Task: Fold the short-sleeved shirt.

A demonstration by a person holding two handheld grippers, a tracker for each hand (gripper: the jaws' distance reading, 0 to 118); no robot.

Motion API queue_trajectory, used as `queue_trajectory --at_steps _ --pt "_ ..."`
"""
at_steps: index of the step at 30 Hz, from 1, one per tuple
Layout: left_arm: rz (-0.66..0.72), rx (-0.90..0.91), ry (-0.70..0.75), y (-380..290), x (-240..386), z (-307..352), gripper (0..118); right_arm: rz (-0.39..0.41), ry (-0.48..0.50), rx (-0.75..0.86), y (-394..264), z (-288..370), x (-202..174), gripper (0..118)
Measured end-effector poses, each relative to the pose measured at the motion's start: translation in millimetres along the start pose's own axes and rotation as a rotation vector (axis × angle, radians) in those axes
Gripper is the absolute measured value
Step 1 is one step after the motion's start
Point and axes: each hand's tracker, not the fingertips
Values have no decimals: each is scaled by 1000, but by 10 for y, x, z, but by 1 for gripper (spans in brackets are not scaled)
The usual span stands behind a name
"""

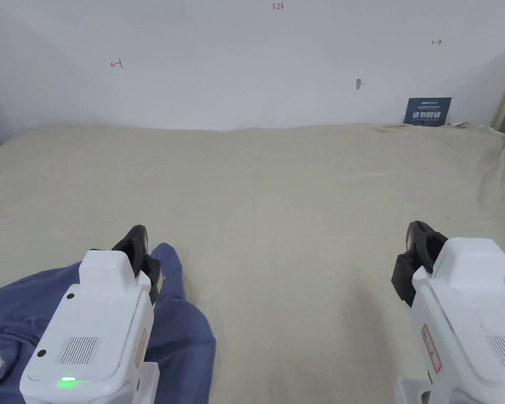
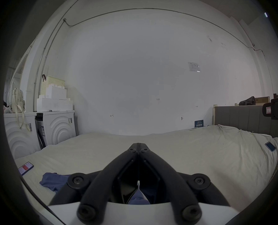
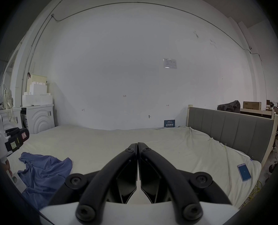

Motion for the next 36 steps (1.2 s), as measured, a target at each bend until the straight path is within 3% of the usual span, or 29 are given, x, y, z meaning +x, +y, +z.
queue_trajectory --at_steps 10,28,36 --pt "-8 -11 80 11 -387 152 0 30 85 14 26 -161 -325 0" --pt "-18 -54 396 -6 -1621 782 0 35 377 3 12 -472 -1600 0" --pt "-21 -108 401 -57 -1824 872 0 38 427 -28 -79 -429 -1859 0"
